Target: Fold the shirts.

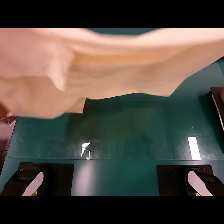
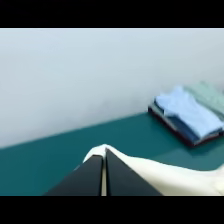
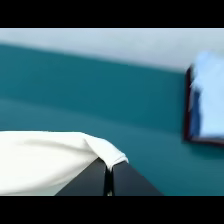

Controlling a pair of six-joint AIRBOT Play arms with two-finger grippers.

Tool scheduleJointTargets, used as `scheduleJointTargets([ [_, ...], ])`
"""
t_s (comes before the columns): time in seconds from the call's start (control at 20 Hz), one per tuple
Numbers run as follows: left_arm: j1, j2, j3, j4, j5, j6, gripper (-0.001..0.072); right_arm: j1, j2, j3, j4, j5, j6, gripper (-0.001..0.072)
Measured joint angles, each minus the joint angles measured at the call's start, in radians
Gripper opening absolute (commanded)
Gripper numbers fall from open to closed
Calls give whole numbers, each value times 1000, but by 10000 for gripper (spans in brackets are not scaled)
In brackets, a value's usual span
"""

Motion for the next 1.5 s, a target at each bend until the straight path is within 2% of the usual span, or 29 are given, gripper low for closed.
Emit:
scheduleJointTargets([
  [0.25, 0, 2, 174, 21, 64, -35, 19, -169, 3, 188, 8, 51, 24, 13],
  [0.4, 0, -17, 143, 65, 40, -64, 20, -219, -5, 155, 30, 74, 35, 12],
  [0.55, -1, -87, 48, 88, -44, -78, 22, -231, -66, 70, 50, 126, 47, 13],
  [0.75, -1, -259, -106, 90, -162, -85, 22, -126, -209, -74, -30, 194, 62, 13],
  [1.0, 0, -534, -245, 68, -207, -87, 23, 53, -478, -206, -179, 200, 80, 13],
  [1.1, 0, -649, -268, 46, -196, -82, 22, 89, -599, -186, -205, 170, 82, 13],
  [1.25, 0, -772, -283, 21, -92, -65, 22, 114, -767, -83, -222, 120, 84, 13],
  [1.4, 0, -834, -288, 8, 21, -57, 23, 124, -889, 50, -229, 86, 84, 13],
  [1.5, 1, -851, -290, 7, 37, -48, 22, 126, -921, 90, -230, 76, 82, 14],
])
